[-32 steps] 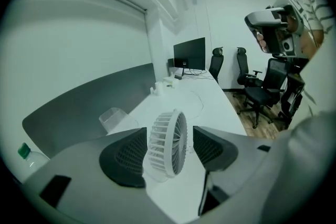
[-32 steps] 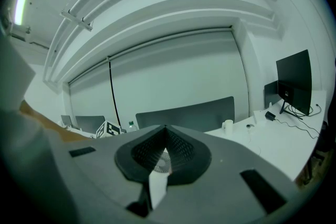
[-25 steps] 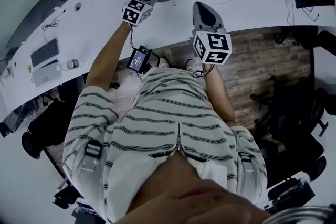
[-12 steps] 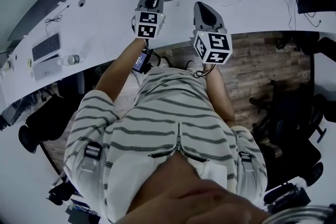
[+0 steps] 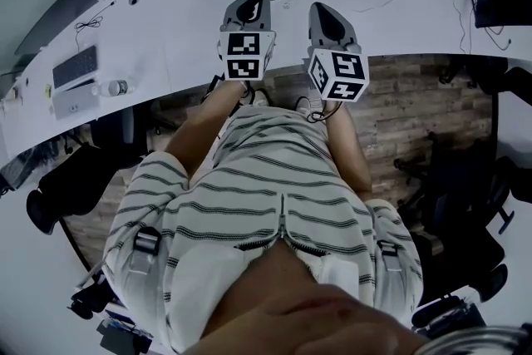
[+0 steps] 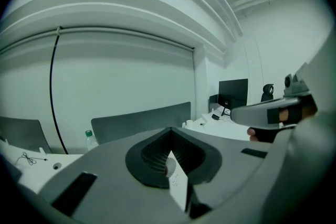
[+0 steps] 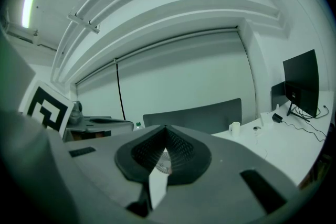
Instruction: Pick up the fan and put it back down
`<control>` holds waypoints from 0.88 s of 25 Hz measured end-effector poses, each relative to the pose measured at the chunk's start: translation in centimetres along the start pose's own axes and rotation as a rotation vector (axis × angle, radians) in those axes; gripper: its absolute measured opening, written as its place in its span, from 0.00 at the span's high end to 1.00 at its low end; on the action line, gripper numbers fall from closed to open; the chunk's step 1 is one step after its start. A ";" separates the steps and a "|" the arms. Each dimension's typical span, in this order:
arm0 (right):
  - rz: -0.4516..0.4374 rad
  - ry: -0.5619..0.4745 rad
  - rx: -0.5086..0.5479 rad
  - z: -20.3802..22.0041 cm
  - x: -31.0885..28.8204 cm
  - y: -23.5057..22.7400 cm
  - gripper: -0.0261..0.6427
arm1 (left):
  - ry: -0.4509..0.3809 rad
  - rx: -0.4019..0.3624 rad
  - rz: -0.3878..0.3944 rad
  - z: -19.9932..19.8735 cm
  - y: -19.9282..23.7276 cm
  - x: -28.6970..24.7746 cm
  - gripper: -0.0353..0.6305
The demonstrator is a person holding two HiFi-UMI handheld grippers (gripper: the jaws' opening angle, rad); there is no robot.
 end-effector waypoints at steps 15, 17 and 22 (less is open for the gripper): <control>-0.027 -0.005 0.019 -0.2 -0.3 0.8 0.95 | -0.058 0.018 -0.038 -1.8 -1.6 3.0 0.94; -0.031 -0.004 0.020 -0.2 -0.3 0.9 0.95 | -0.066 0.014 -0.038 -2.1 -1.9 3.3 0.94; -0.031 -0.004 0.021 -0.2 -0.1 1.1 0.95 | -0.074 0.016 -0.030 -2.5 -2.4 4.0 0.94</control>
Point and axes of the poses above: the fingertips, and each gripper's own axes: x backward along the fingers, y to its left, z out of its underside, the point moved 2 cm from there along x, backward along the fingers, and after that the axes turned 2 degrees about x, right-handed, at the moved point
